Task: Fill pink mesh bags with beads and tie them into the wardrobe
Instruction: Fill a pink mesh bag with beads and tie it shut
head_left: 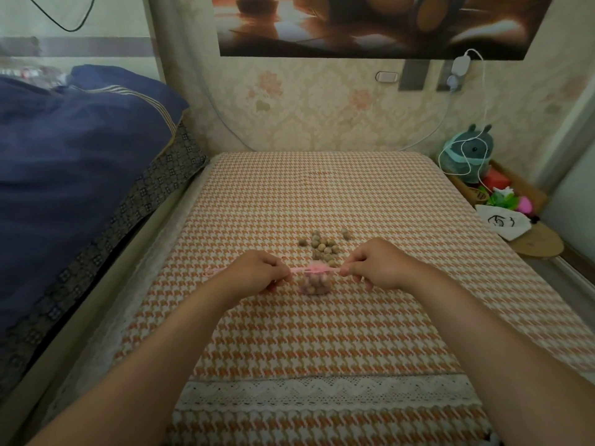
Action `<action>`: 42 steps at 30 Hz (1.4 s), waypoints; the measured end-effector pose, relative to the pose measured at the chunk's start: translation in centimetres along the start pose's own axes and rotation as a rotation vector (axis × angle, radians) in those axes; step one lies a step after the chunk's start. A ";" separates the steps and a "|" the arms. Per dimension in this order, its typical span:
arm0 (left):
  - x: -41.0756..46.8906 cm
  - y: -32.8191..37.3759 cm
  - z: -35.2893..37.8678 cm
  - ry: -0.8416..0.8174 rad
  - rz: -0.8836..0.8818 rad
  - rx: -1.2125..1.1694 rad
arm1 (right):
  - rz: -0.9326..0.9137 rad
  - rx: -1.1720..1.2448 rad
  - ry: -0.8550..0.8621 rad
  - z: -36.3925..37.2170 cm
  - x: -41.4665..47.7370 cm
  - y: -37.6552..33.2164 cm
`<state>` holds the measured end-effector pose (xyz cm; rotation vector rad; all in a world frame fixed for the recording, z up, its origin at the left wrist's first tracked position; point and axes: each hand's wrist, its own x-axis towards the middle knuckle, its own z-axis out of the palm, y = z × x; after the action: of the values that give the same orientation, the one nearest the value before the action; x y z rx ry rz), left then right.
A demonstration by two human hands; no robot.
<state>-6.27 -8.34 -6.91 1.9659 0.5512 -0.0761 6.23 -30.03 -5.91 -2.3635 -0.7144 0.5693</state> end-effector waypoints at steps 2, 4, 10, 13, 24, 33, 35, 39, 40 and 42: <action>0.1 0.0 0.0 0.008 -0.009 0.002 | 0.014 0.002 0.013 0.1 0.1 0.0; 0.2 0.1 0.1 0.021 -0.004 -0.007 | 0.024 -0.005 0.029 0.4 0.3 0.0; -0.2 0.8 0.8 -0.039 0.233 -0.211 | 0.022 -0.017 -0.030 0.2 0.3 0.2; -0.2 0.9 1.4 -0.100 0.246 -0.241 | 0.000 -0.047 0.016 0.0 0.1 0.1; 0.1 1.3 3.6 -0.186 0.214 -0.172 | -0.068 0.131 0.174 2.2 0.7 -3.1; 0.0 0.5 4.1 -0.201 0.109 -0.181 | 0.030 0.225 0.124 3.4 1.2 -4.1; 0.0 0.6 4.1 -0.169 0.094 -0.197 | 0.075 0.301 0.095 3.2 0.9 -4.1; 0.3 0.4 3.9 -0.106 0.062 -0.196 | 0.092 0.438 -0.009 2.6 0.3 -3.7; 0.3 0.3 3.9 -0.085 0.062 -0.197 | 0.085 0.449 -0.037 2.4 0.2 -3.6; 0.2 0.1 3.7 -0.042 0.073 -0.196 | 0.067 0.447 -0.067 2.1 -0.1 -3.6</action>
<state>-5.38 -11.51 -8.54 1.7875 0.4419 -0.0171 3.79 -26.74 -5.08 -1.9645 -0.4773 0.7539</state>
